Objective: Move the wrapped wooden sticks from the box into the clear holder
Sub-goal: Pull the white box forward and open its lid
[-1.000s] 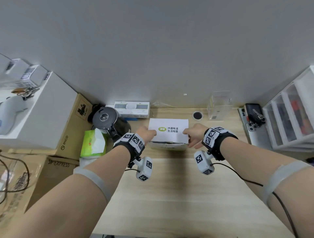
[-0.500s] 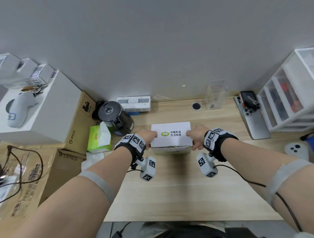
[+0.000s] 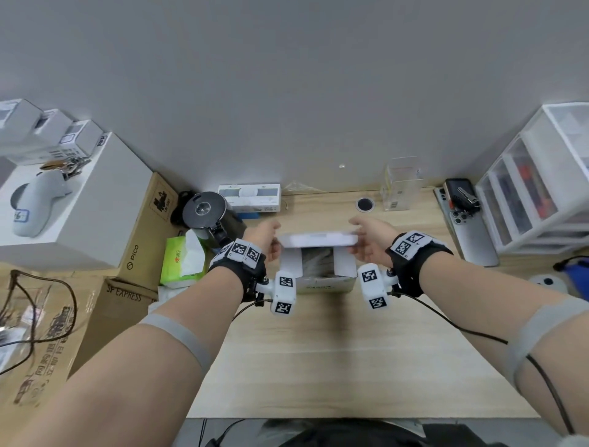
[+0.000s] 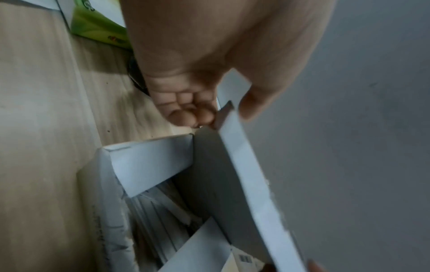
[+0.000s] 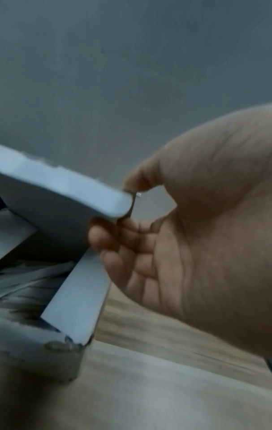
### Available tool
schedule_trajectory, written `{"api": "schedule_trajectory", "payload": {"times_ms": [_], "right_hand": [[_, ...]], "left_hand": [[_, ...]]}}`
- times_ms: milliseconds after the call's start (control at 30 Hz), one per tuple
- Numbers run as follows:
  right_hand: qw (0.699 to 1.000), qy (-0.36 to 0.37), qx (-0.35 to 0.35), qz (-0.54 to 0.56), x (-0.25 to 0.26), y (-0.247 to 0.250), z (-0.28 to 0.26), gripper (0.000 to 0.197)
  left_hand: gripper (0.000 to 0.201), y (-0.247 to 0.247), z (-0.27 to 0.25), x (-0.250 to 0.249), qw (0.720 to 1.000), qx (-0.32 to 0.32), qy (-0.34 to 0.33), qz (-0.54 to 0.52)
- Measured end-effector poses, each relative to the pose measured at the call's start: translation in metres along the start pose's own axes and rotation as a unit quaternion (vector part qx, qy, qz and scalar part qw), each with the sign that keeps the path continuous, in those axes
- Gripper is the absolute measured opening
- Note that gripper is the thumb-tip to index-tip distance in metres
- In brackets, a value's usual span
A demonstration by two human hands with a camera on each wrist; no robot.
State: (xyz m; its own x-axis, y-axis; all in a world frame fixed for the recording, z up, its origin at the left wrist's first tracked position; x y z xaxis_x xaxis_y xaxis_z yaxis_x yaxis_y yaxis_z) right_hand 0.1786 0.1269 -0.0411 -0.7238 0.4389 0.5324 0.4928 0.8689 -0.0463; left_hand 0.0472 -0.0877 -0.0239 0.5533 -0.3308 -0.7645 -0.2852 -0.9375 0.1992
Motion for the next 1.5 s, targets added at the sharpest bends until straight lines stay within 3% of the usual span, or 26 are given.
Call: {"api": "schedule_trajectory", "payload": {"times_ms": [100,200,267,333,467,533,633,733,833,1000,1100,1200,1266,1333,1433,1500], "right_hand": [[0.988,0.07,0.042,0.127,0.018,0.0,-0.003,0.037],[0.981,0.112,0.036,0.151,0.028,0.001,0.0,0.036],[0.991,0.117,0.009,0.059,0.029,-0.002,0.011,0.036],[0.985,0.127,-0.044,-0.106,0.024,-0.003,0.026,0.048],[0.889,0.161,-0.128,-0.41,0.015,-0.007,0.044,0.068],[0.852,0.176,-0.15,-0.471,0.01,-0.01,0.048,0.074],[0.822,0.169,-0.167,-0.517,-0.003,-0.019,0.055,0.09],[0.788,0.163,-0.196,-0.56,-0.009,-0.026,0.06,0.095],[0.766,0.148,-0.22,-0.585,-0.007,-0.03,0.06,0.085],[0.803,0.123,-0.194,-0.55,-0.002,-0.03,0.062,0.075],[0.842,0.124,-0.169,-0.498,0.005,-0.022,0.059,0.076],[0.873,0.138,-0.143,-0.445,0.017,-0.007,0.051,0.081],[0.887,0.142,-0.145,-0.414,0.024,0.008,0.046,0.084],[0.887,0.142,-0.163,-0.409,0.029,0.024,0.042,0.075],[0.87,0.146,-0.204,-0.424,0.029,0.04,0.04,0.052],[0.85,0.15,-0.216,-0.456,0.026,0.041,0.041,0.037]], "left_hand": [[0.01,-0.001,0.002,-0.017,0.993,-0.008,-0.038,-0.113],[0.012,-0.005,0.013,-0.019,0.997,-0.007,-0.048,-0.056],[0.015,-0.009,0.023,-0.01,0.993,0.001,-0.063,0.103],[0.029,-0.014,0.025,0.006,0.968,0.018,-0.083,0.238],[0.057,-0.023,0.033,0.031,0.929,0.029,-0.122,0.348],[0.072,-0.026,0.039,0.033,0.911,0.021,-0.134,0.391],[0.088,-0.03,0.041,0.033,0.88,0.017,-0.13,0.456],[0.085,-0.035,0.043,0.03,0.846,0.016,-0.141,0.513],[0.08,-0.035,0.044,0.031,0.835,0.007,-0.137,0.532],[0.084,-0.036,0.04,0.03,0.827,0.006,-0.137,0.545],[0.081,-0.034,0.04,0.027,0.853,0.02,-0.134,0.504],[0.062,-0.024,0.042,0.02,0.882,0.049,-0.129,0.45],[0.044,-0.014,0.042,0.013,0.887,0.059,-0.143,0.434],[0.031,0.002,0.044,0.007,0.884,0.041,-0.154,0.44],[0.041,0.023,0.046,0.002,0.876,0.013,-0.158,0.456],[0.037,0.027,0.048,0.003,0.866,0.006,-0.152,0.476]]}}
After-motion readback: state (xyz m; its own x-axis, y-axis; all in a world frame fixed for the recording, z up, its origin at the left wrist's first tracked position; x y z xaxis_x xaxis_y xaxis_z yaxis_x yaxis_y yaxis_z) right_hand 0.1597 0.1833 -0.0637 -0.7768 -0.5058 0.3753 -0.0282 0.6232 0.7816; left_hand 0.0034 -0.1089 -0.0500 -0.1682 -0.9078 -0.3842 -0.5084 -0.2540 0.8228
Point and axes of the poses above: each hand's wrist, its own z-axis towards the middle knuckle, its own y-axis out of the back of the hand, x = y × z, the point moved 7 cm from there along z, towards the middle knuckle, and after that the axes turned 6 degrees about -y, right-handed, at the moved point
